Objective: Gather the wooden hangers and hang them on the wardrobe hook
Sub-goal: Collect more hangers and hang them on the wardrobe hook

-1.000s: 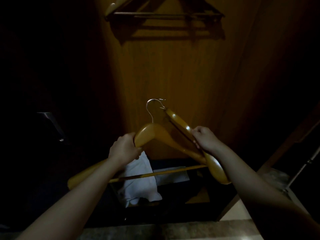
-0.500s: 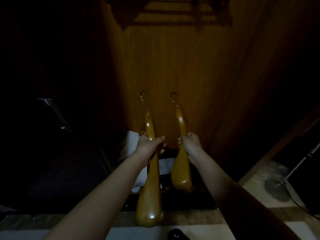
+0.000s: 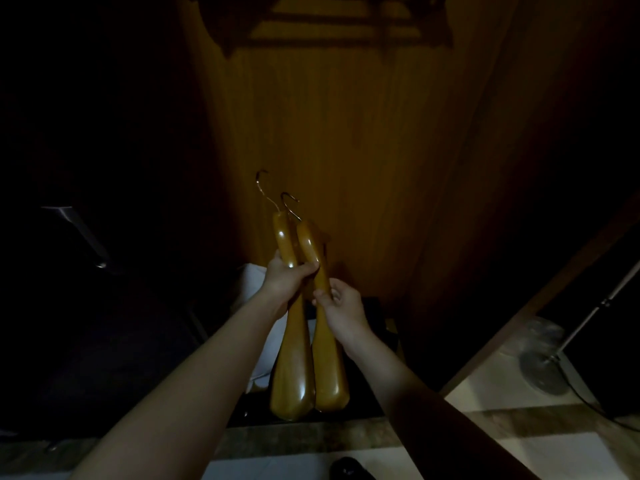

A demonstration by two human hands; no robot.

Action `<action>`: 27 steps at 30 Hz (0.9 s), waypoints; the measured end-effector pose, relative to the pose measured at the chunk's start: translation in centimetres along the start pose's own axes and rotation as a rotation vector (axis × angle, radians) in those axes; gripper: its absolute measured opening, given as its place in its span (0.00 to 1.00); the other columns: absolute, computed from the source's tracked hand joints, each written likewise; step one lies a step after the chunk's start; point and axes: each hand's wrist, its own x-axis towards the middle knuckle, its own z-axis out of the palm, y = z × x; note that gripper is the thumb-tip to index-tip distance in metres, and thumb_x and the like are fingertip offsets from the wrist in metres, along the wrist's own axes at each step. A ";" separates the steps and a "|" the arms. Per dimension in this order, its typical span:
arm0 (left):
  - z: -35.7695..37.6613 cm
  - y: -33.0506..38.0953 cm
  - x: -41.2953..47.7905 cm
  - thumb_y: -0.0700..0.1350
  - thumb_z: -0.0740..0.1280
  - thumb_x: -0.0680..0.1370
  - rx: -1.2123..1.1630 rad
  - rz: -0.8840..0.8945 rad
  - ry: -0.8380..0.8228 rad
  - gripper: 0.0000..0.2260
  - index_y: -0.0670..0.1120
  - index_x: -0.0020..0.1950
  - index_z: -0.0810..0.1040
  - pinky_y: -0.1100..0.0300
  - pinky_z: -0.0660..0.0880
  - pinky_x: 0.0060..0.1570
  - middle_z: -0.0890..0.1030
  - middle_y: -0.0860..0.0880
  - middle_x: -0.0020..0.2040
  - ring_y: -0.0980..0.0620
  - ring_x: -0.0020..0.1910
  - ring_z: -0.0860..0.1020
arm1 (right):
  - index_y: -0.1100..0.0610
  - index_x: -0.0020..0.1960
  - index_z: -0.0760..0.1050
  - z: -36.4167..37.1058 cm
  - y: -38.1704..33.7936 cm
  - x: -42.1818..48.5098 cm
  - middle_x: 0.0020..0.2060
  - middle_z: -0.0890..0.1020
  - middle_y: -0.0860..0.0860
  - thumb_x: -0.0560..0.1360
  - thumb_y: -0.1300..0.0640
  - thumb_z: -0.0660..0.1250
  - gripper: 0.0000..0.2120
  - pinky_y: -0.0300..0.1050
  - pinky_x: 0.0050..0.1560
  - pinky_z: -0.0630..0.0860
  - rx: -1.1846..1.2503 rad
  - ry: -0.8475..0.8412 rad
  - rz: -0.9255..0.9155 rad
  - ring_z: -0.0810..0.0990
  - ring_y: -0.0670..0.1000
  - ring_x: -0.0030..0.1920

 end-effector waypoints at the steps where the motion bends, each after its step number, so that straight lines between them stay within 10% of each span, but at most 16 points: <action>1: 0.1 -0.1 0.1 0.37 0.69 0.73 0.002 0.002 0.002 0.20 0.43 0.63 0.70 0.51 0.78 0.50 0.80 0.41 0.54 0.44 0.52 0.80 | 0.55 0.47 0.74 -0.1 -0.2 0.4 0.40 0.79 0.49 0.78 0.61 0.60 0.05 0.40 0.45 0.73 -0.044 -0.013 0.005 0.78 0.47 0.44; 12: -0.1 0.6 1.2 0.37 0.73 0.69 0.122 0.104 -0.083 0.23 0.48 0.59 0.69 0.45 0.77 0.56 0.80 0.42 0.52 0.44 0.52 0.80 | 0.52 0.46 0.78 -2.9 -1.9 2.6 0.43 0.82 0.50 0.78 0.55 0.61 0.08 0.47 0.56 0.74 -0.332 -0.270 -0.034 0.80 0.50 0.49; 16: -0.9 1.1 1.0 0.38 0.73 0.69 0.261 0.125 -0.176 0.26 0.50 0.62 0.67 0.50 0.77 0.53 0.78 0.46 0.51 0.48 0.51 0.79 | 0.55 0.54 0.77 -5.1 -5.2 4.5 0.41 0.76 0.45 0.81 0.53 0.55 0.12 0.41 0.51 0.69 -0.266 -0.095 -0.130 0.73 0.42 0.41; 21: -1.9 1.2 -0.1 0.37 0.74 0.69 0.291 0.113 -0.300 0.29 0.48 0.66 0.66 0.48 0.79 0.52 0.79 0.42 0.53 0.43 0.51 0.81 | 0.53 0.67 0.69 -5.9 -10.6 7.3 0.61 0.75 0.53 0.81 0.54 0.55 0.16 0.42 0.54 0.72 -0.170 -0.093 -0.365 0.73 0.47 0.58; 27: -2.8 2.3 -1.2 0.35 0.72 0.70 0.322 0.024 -0.472 0.31 0.50 0.68 0.63 0.62 0.80 0.38 0.80 0.43 0.51 0.50 0.44 0.84 | 0.54 0.62 0.75 -4.9 -10.8 7.5 0.61 0.78 0.52 0.80 0.54 0.58 0.14 0.42 0.57 0.74 -0.081 -0.233 -0.331 0.74 0.50 0.63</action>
